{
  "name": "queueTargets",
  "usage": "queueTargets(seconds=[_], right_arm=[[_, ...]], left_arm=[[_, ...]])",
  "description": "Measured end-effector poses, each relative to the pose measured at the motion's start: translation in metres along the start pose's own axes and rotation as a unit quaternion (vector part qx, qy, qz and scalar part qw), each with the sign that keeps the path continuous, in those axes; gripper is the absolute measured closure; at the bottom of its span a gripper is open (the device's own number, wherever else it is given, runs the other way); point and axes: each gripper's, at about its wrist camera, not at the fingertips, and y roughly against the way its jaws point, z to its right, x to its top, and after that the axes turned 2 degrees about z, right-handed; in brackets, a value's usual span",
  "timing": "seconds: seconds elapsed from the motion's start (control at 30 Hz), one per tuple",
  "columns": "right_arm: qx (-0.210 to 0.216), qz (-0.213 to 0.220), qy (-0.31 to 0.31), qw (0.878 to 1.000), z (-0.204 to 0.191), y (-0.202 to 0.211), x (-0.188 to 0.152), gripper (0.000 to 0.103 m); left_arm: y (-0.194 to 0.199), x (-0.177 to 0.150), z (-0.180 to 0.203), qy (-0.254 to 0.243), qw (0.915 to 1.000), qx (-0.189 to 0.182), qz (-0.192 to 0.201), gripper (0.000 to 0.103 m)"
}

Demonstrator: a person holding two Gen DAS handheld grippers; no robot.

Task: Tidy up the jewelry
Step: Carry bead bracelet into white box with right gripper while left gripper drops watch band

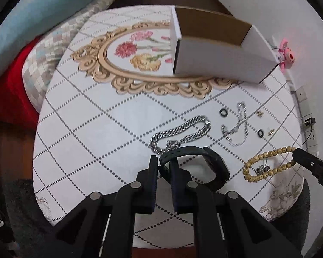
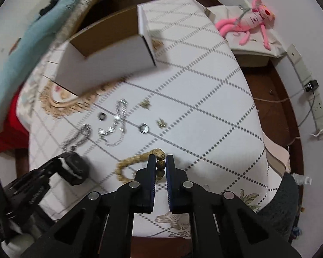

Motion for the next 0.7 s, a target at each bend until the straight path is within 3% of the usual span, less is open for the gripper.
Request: queueTargets(seconds=[0.2,0.37,0.7], right_arm=[[0.032,0.028,0.017,0.999,-0.016,0.031,0.011,0.094],[0.05,0.059,0.036,0.996,-0.027,0.054,0.036,0.094],[0.092,0.117,0.061,0.987,-0.059,0.082,0.127,0.094]], left_arm=[[0.02,0.011,0.004,-0.005,0.9995,-0.011,0.03,0.095],[0.034,0.041,0.006,-0.01,0.9982,-0.023,0.055,0.095],[0.044,0.131,0.019,-0.035,0.9945,-0.028,0.095,0.095]])
